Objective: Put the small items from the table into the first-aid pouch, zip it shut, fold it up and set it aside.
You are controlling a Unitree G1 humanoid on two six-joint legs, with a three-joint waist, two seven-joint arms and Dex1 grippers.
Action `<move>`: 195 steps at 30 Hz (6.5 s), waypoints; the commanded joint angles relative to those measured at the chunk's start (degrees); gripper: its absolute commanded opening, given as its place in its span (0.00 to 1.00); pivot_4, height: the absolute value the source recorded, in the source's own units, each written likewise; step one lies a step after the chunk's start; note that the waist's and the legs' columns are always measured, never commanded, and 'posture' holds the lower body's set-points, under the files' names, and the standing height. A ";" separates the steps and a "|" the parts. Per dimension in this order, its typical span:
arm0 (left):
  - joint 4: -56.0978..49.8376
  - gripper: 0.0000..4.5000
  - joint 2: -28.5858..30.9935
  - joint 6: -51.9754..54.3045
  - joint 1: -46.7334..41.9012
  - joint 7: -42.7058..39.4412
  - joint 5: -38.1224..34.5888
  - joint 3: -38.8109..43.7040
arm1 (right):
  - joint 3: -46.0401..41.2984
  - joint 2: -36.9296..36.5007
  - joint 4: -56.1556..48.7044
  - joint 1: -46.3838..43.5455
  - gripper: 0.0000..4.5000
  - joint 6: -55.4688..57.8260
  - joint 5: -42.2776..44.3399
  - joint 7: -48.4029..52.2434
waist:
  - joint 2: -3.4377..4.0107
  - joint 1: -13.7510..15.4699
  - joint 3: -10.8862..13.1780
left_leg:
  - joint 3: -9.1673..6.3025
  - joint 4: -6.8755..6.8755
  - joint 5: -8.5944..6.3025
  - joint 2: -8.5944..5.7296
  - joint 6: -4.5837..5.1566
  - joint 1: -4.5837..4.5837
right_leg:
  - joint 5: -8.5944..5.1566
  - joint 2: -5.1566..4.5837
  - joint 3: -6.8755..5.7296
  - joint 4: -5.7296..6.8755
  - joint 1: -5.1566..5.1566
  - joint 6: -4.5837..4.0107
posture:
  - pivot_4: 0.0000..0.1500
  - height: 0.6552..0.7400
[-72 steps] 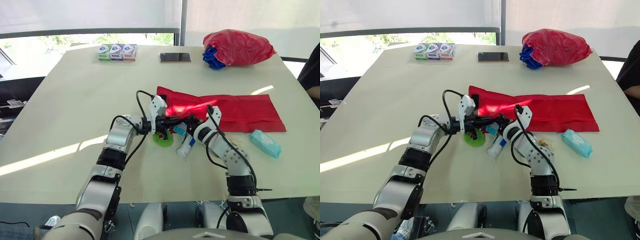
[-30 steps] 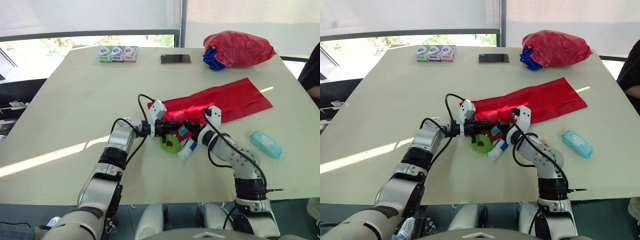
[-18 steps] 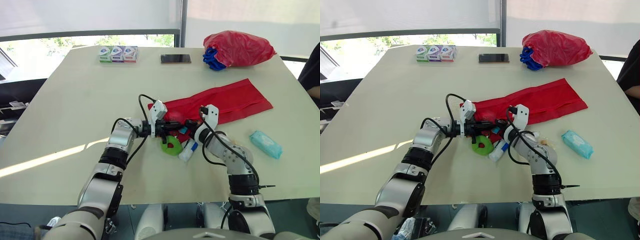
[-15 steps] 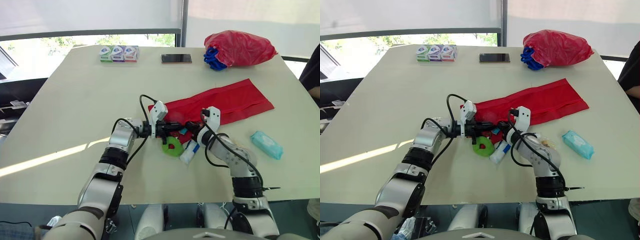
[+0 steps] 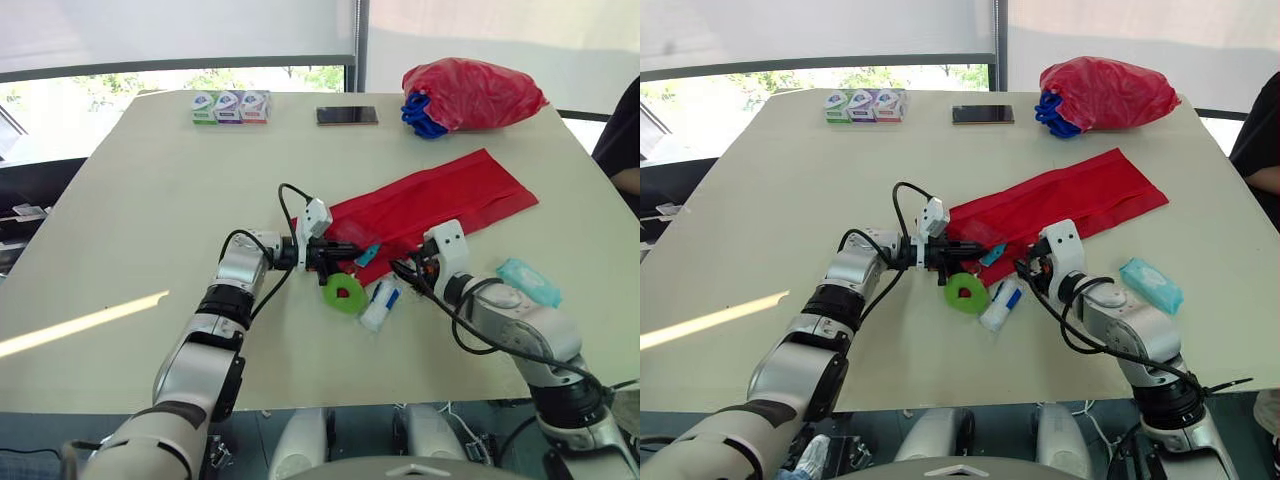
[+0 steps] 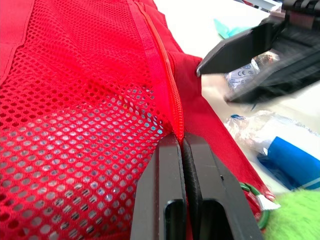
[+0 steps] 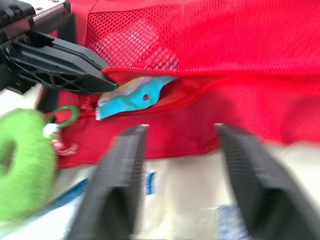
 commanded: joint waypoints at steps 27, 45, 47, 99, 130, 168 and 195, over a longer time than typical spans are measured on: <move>-0.25 0.00 -0.51 -3.22 -1.85 -4.51 0.08 -0.57 | 6.55 15.47 20.48 -10.60 0.02 -14.02 -19.47 4.61 | -0.19 -0.05 0.25 | 0.03 0.03 0.04 0.01 -0.07 0.00 | 0.01 0.00 0.03 0.08 -0.02 -0.01 | 1.00 1.00; 15.75 0.00 10.90 -17.96 -8.57 -9.78 7.74 -1.89 | -10.81 0.40 -16.84 12.46 0.02 -18.89 -3.23 22.13 | -0.31 0.37 0.36 | 0.01 0.03 0.00 0.04 -0.01 -0.02 | 0.00 0.05 0.02 0.00 0.00 0.00 | 1.00 1.00; 19.68 0.00 11.22 -21.88 -11.01 -5.81 10.11 -2.26 | -13.93 -2.60 -18.41 15.74 0.10 -19.27 -1.98 23.94 | -0.32 0.36 0.37 | 0.05 0.06 0.00 0.04 -0.01 -0.01 | 0.01 0.04 0.04 0.03 0.00 0.00 | 1.00 1.00; 30.52 0.21 -8.72 -29.17 -21.85 26.50 22.18 -3.01 | -33.81 -14.58 -29.14 26.58 1.00 -13.73 13.45 13.39 | -0.79 0.79 0.66 | 0.08 0.09 0.00 0.00 0.00 -0.01 | 0.02 -0.01 0.04 0.08 0.05 0.02 | 1.00 1.00; -25.84 0.01 5.10 2.75 7.07 8.44 8.49 -0.75 | -26.25 -14.87 -32.04 34.50 1.00 -13.47 12.21 14.83 | -0.73 0.67 0.62 | 0.11 0.14 0.02 0.22 -0.03 0.03 | 0.02 -0.02 0.15 0.14 0.06 0.01 | 1.00 1.00; -18.15 0.01 6.36 -3.40 4.29 7.76 6.60 -2.78 | 16.59 -23.16 18.89 -23.38 1.00 -39.89 -19.91 68.98 | -0.70 0.27 0.65 | 0.17 0.23 0.12 0.08 -0.21 0.06 | 0.02 0.01 0.13 0.11 0.03 0.01 | 1.00 1.00; -15.97 0.00 5.31 -5.32 4.06 8.71 6.47 -3.19 | 10.25 -15.19 10.85 -20.52 0.24 -23.59 -21.23 68.82 | -0.64 0.40 0.68 | 0.13 0.30 0.18 0.08 -0.31 0.00 | 0.03 -0.04 0.09 0.20 0.00 0.00 | 1.00 1.00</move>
